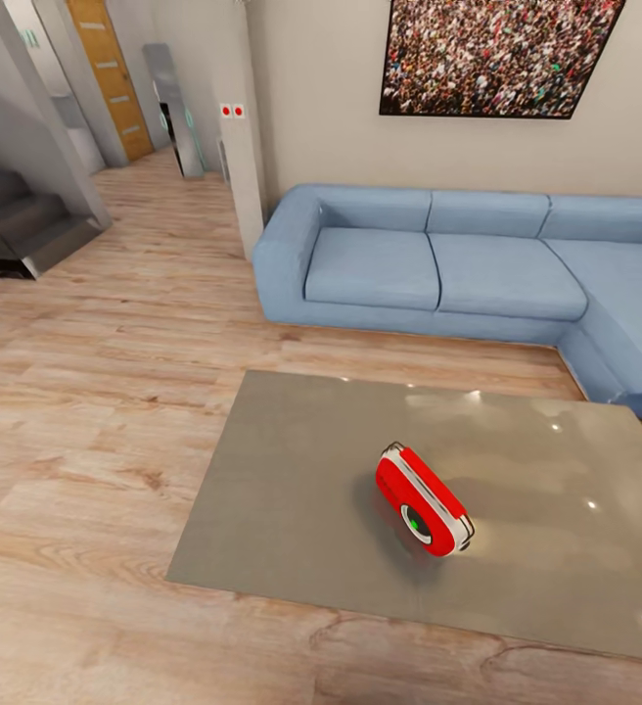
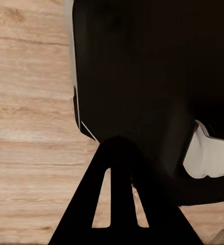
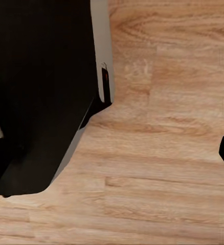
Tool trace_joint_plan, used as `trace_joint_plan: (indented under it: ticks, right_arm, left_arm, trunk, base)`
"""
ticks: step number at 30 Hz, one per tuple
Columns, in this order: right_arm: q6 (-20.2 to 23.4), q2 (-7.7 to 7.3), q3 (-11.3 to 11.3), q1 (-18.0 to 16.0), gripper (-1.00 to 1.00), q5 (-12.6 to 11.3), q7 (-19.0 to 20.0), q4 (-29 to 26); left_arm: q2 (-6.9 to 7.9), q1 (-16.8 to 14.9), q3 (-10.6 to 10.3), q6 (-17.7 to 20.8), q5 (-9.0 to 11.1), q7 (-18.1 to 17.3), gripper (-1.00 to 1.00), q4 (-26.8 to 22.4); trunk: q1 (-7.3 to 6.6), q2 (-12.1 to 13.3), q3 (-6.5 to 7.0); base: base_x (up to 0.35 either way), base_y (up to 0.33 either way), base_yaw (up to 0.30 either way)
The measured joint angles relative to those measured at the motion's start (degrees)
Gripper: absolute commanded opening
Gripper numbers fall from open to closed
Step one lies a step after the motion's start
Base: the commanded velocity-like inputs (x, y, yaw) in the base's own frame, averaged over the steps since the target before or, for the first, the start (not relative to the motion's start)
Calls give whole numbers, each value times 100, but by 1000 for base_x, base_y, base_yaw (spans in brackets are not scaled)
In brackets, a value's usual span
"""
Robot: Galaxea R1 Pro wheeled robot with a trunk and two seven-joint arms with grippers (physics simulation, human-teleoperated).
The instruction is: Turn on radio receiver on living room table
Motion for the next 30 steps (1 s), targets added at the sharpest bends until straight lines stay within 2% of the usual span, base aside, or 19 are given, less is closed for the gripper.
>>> trace_joint_plan:
  ticks: [4,8,9,10,30]
  right_arm:
    - [17,3,8,0,100,14,-877,691]
    - [33,16,30,0,100,21,-1627,1105]
    - [33,40,45,0,100,22,-1969,1177]
    - [31,42,46,0,100,24,-2043,1186]
    - [29,49,64,0,100,31,-2170,1200]
  left_arm:
    - [-2,0,2,10,4,414,-100,0]
    - [-3,0,3,-38,9,503,-100,-3]
    - [-2,0,6,-64,24,514,-100,-8]
    - [-3,1,8,-66,33,514,-100,-6]
    - [-15,1,38,-75,-8,447,-100,-60]
  trunk:
    - [0,0,36]
    - [0,0,72]
    - [0,0,81]
    - [0,0,90]
    - [0,0,270]
  base:
    - [0,0,0]
    - [0,0,0]
    - [0,0,0]
    - [0,0,0]
    - [0,0,0]
